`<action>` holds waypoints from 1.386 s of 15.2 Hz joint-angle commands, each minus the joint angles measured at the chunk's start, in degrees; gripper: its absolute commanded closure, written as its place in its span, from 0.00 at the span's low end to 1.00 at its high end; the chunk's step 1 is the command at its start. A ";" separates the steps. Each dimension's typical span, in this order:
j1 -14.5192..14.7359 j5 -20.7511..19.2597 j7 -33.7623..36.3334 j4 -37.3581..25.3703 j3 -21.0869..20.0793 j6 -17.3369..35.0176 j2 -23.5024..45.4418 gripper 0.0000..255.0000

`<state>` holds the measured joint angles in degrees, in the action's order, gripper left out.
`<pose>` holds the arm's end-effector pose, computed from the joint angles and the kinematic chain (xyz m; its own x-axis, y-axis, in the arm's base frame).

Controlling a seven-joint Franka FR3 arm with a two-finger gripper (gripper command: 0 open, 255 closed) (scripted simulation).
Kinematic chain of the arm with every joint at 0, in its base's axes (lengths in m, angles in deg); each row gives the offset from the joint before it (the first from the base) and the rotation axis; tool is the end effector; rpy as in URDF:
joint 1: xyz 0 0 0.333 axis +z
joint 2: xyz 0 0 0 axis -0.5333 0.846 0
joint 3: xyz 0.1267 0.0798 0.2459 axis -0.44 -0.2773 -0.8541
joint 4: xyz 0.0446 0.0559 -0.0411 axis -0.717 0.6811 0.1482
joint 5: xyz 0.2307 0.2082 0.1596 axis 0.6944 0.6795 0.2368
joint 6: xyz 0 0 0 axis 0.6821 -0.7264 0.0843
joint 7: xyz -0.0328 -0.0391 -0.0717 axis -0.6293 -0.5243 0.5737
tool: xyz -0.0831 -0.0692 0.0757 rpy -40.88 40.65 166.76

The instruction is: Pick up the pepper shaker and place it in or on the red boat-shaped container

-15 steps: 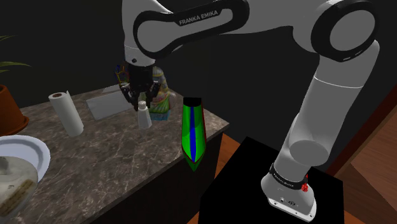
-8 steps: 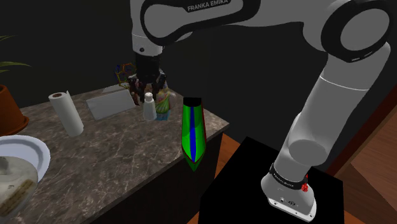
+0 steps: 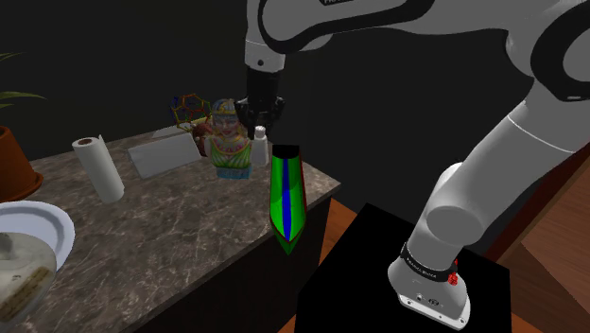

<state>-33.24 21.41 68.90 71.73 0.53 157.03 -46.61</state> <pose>0.4349 0.1393 0.5130 0.9719 -0.2281 0.0574 -0.2224 -0.9707 -0.0914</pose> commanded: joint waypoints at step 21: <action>-2.31 1.02 -10.47 17.02 6.36 7.92 -8.21 1.00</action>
<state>-35.53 22.40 58.55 88.10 6.89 164.07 -55.04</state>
